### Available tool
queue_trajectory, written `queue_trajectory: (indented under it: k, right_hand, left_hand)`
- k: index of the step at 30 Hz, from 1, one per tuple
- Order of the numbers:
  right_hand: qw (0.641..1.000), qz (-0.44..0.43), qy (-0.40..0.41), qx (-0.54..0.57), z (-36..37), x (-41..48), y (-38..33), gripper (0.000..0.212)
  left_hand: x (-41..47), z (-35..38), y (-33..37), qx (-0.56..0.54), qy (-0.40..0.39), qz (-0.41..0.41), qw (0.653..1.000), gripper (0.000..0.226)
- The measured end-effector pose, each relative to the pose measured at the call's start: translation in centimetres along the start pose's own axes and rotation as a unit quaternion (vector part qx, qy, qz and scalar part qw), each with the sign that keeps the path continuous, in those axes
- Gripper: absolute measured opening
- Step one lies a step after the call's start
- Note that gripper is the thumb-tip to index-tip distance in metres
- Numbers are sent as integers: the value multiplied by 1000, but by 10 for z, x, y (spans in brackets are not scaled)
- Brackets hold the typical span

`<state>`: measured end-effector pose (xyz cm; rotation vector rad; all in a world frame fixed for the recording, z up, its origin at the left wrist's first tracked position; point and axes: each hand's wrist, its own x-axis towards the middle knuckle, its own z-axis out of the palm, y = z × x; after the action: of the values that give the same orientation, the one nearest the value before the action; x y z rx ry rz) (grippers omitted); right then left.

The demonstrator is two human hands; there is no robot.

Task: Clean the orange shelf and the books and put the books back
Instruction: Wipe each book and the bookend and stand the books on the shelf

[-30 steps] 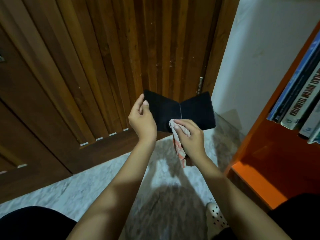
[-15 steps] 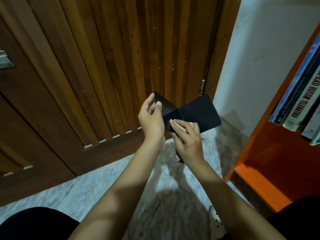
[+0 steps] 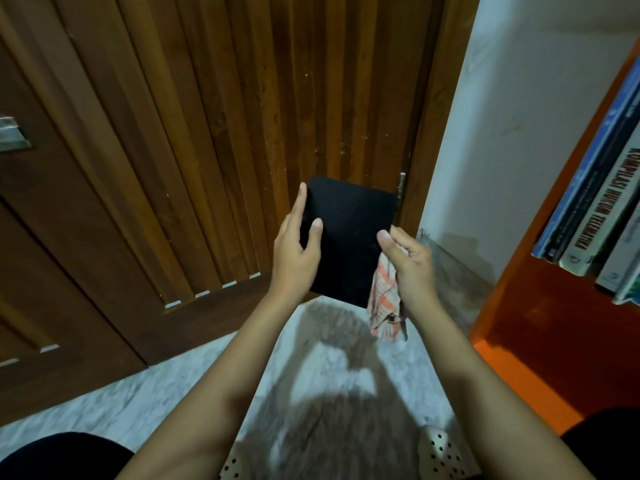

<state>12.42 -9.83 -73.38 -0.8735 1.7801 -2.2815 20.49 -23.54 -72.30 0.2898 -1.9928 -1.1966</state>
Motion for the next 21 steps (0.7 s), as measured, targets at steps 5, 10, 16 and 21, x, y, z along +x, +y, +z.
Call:
queue_trajectory:
  k: [5,10,16,21]
  right_hand:
    - [992,107,18,67,-15,13,-7,16]
    - [988,147,52,-10,-19,21,2,17]
    - [973,44,210,-84,-18,32,-8,20]
    - [950,-185,127,-215,20,40,-30,23]
  left_hand:
    - [-6,-7,-8,-127,-100,-26,987,50]
    - [-8,-5,-10,-190,-76,-66,977,47]
    - [-14,2,-14,-188,8,-76,979,45]
    - [-20,16,-1,-164,-3,-43,985,44]
